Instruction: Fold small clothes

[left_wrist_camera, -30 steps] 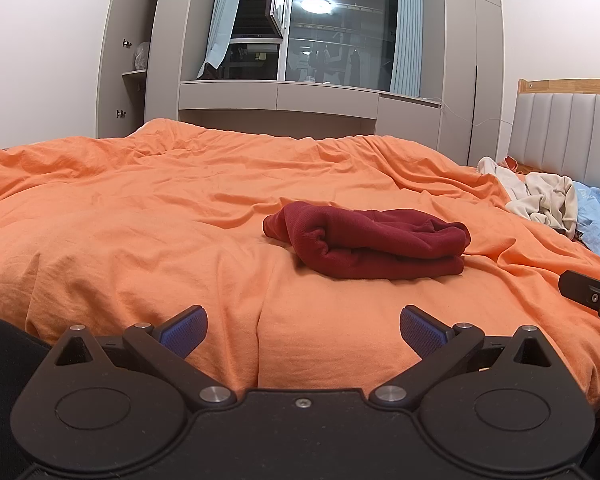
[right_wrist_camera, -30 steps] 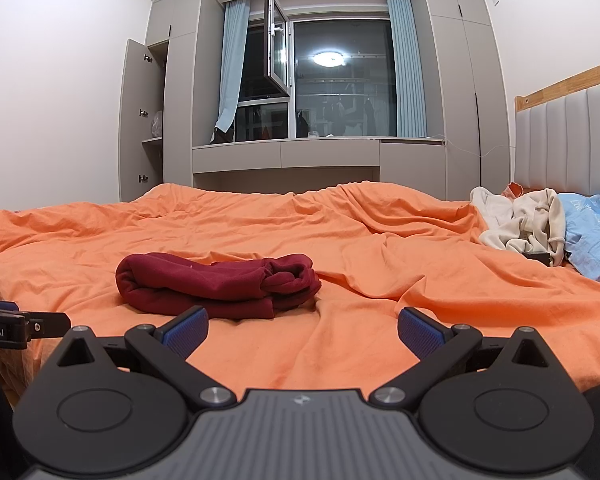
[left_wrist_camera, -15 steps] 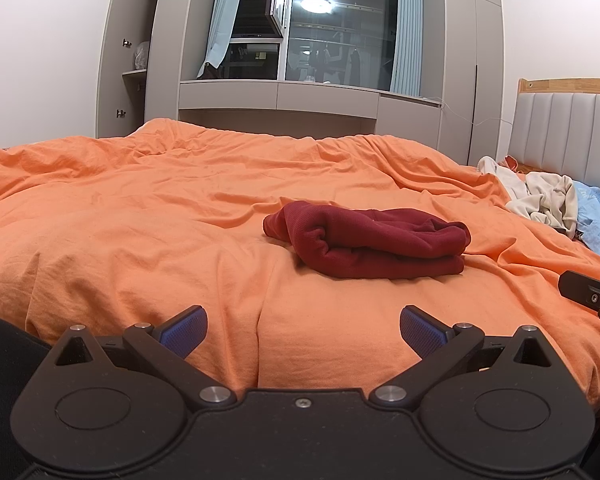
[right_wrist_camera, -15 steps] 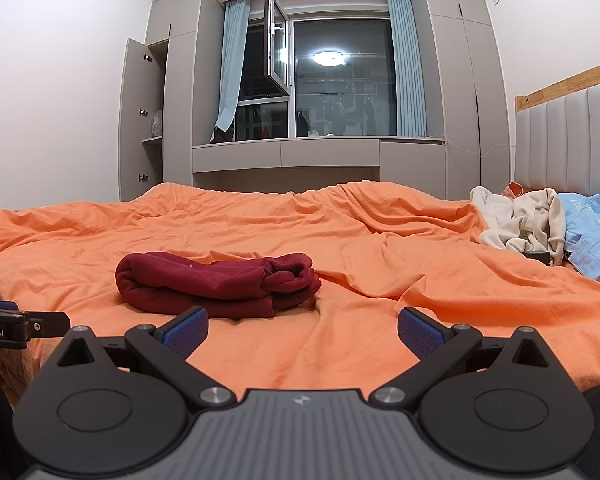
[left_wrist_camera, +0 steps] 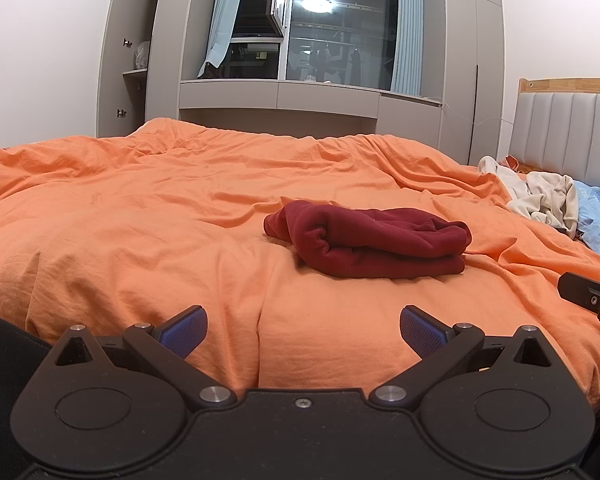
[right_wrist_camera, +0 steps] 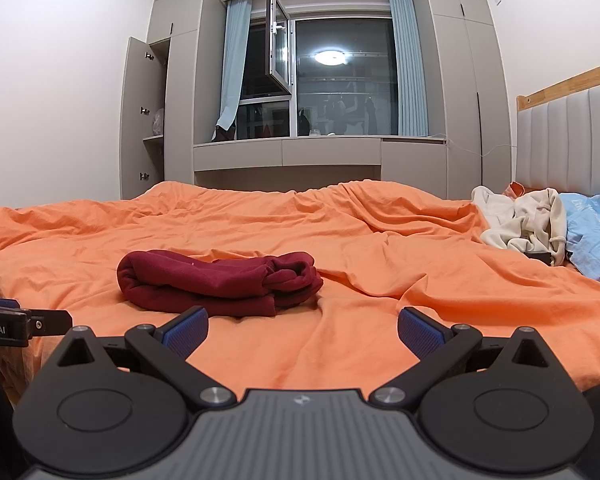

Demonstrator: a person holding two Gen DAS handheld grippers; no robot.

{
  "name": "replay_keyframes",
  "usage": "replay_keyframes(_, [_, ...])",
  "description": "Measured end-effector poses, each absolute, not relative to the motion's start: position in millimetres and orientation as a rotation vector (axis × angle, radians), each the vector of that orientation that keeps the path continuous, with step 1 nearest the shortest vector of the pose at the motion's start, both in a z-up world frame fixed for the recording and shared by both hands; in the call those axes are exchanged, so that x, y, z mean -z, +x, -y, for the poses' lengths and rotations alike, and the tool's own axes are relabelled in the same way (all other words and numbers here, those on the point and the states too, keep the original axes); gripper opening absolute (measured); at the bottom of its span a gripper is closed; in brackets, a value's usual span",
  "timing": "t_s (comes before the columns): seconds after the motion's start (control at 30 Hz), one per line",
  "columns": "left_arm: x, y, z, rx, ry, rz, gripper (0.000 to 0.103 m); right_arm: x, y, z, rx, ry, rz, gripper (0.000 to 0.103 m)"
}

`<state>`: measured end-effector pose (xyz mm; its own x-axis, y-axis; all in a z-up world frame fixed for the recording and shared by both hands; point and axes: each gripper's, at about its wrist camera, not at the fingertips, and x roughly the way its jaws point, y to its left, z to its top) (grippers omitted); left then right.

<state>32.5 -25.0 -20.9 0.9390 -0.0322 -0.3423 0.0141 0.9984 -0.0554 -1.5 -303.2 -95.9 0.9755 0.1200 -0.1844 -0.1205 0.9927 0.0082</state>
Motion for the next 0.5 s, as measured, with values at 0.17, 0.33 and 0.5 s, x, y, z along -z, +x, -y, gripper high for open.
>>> replay_keyframes(0.17, [22.9, 33.3, 25.2, 0.013, -0.042, -0.351, 0.102, 95.6, -1.7, 303.2, -0.121, -0.004, -0.186, 0.103])
replay_keyframes(0.33, [28.6, 32.8, 29.5, -0.060, 0.015, -0.350, 0.102, 96.1, -1.6, 302.9, -0.119, -0.004, -0.186, 0.103])
replay_keyframes(0.5, [27.3, 31.6, 30.4, -0.070, 0.037, -0.354, 0.102, 95.2, -1.6, 303.3, -0.120, -0.004, -0.187, 0.103])
